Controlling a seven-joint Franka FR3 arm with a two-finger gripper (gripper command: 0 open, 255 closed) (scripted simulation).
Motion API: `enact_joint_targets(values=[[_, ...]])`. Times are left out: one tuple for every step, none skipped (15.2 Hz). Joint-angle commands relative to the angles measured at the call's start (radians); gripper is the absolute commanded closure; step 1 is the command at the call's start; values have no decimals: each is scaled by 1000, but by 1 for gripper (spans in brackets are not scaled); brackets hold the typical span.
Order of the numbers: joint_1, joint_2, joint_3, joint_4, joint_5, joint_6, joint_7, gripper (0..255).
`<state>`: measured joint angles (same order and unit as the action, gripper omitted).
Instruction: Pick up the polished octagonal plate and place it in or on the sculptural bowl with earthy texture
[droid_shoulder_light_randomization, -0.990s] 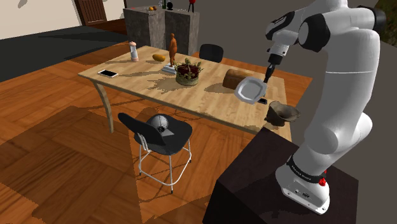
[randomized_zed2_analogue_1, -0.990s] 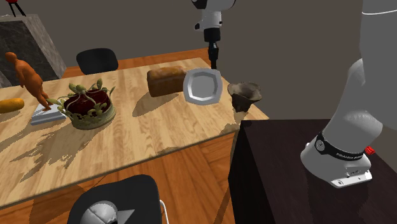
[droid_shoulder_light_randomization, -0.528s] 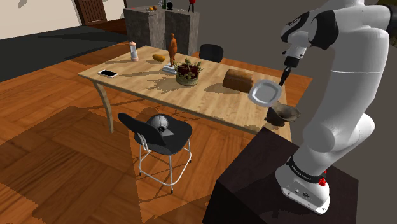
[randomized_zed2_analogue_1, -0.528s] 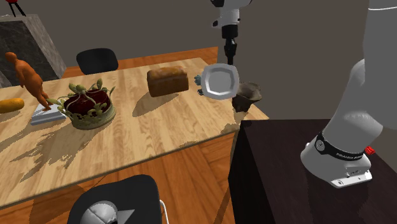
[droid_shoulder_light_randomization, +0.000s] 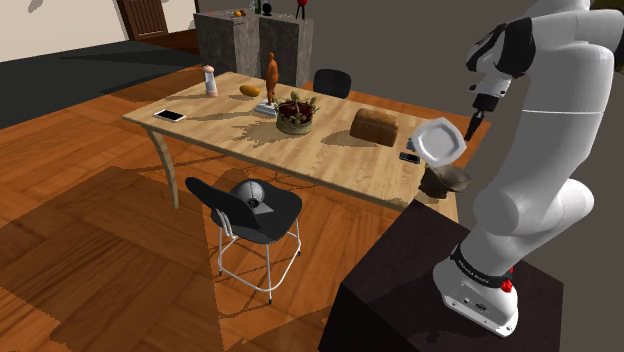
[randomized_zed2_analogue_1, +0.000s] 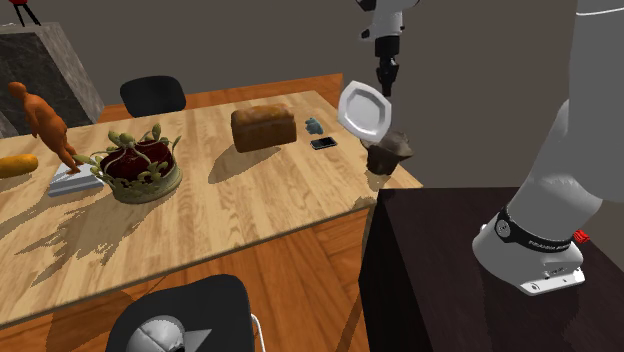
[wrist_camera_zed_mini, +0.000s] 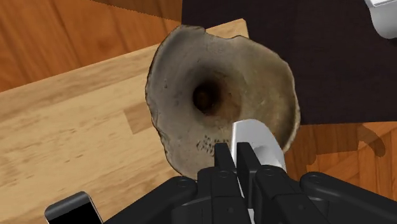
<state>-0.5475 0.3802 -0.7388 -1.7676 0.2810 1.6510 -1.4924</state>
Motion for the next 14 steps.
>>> enact_joint_targets(values=[[-12, 8, -3, -4, 1, 8, -18, 255], [-13, 14, -1, -10, 5, 19, -21, 255], [-14, 20, 1, -17, 9, 30, -24, 255], [-16, 27, 3, -23, 13, 41, -27, 255], [-17, 33, 6, -29, 18, 51, -30, 255], [-19, 40, 8, -35, 22, 62, -34, 255], [-20, 46, 10, -40, 27, 72, -37, 255], [-22, 53, 13, -45, 31, 82, -40, 255], [-24, 61, 16, -50, 36, 93, -44, 255], [-25, 68, 18, -55, 41, 103, -47, 255], [-27, 75, 21, -59, 46, 113, -50, 255], [-29, 83, 24, -63, 51, 123, -54, 255], [-31, 90, 27, -67, 57, 133, -57, 255], [-33, 98, 30, -71, 62, 142, -61, 255]])
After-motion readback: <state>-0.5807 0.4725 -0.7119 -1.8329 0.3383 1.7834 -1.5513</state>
